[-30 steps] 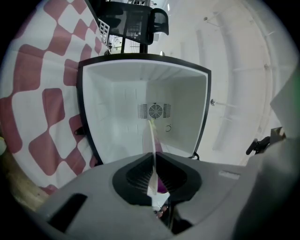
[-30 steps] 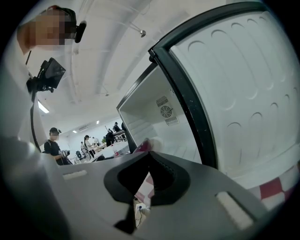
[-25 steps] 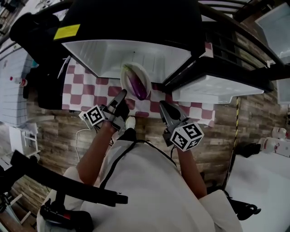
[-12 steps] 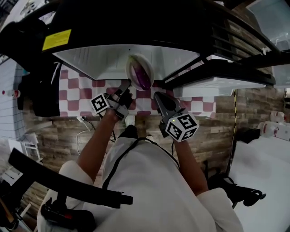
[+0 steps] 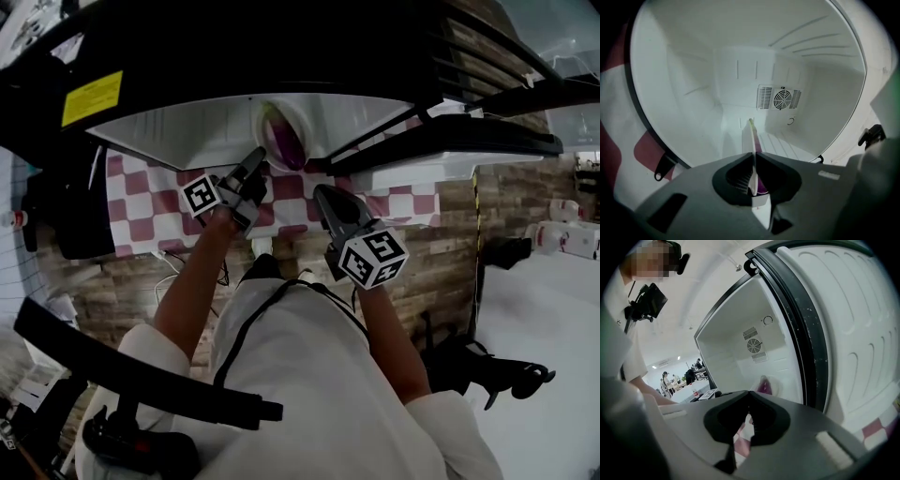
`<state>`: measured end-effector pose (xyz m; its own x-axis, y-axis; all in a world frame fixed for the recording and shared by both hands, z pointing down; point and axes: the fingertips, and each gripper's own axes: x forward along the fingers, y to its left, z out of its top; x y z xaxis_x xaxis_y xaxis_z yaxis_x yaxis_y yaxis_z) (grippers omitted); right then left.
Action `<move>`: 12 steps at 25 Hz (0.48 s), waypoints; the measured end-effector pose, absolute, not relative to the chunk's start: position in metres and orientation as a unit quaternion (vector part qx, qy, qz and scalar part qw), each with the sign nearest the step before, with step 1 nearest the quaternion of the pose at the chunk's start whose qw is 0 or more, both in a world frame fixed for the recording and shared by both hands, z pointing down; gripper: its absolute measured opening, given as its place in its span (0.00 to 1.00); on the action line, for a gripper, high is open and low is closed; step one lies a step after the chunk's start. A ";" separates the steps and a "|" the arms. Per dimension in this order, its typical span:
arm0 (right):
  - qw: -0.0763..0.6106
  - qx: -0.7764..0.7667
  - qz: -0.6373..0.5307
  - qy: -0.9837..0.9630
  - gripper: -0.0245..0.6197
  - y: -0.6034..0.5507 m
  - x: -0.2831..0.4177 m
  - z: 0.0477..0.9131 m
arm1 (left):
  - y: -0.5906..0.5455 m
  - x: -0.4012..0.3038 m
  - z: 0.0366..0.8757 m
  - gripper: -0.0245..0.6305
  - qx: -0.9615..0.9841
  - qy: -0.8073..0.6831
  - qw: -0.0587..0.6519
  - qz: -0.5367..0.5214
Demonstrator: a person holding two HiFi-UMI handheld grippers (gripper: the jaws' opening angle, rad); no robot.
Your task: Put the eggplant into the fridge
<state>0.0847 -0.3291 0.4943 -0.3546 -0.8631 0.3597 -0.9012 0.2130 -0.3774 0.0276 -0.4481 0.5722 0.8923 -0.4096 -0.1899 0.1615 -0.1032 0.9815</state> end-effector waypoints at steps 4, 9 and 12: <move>0.039 0.574 0.270 -0.772 0.05 -0.331 0.086 0.499 | -0.456 0.035 0.577 0.08 0.711 -0.080 0.666 -0.212; 0.044 0.576 0.272 -0.770 0.05 -0.332 0.085 0.502 | -0.465 0.042 0.585 0.08 0.712 -0.078 0.666 -0.208; 0.049 0.576 0.271 -0.769 0.05 -0.333 0.086 0.502 | -0.470 0.046 0.589 0.08 0.712 -0.075 0.668 -0.204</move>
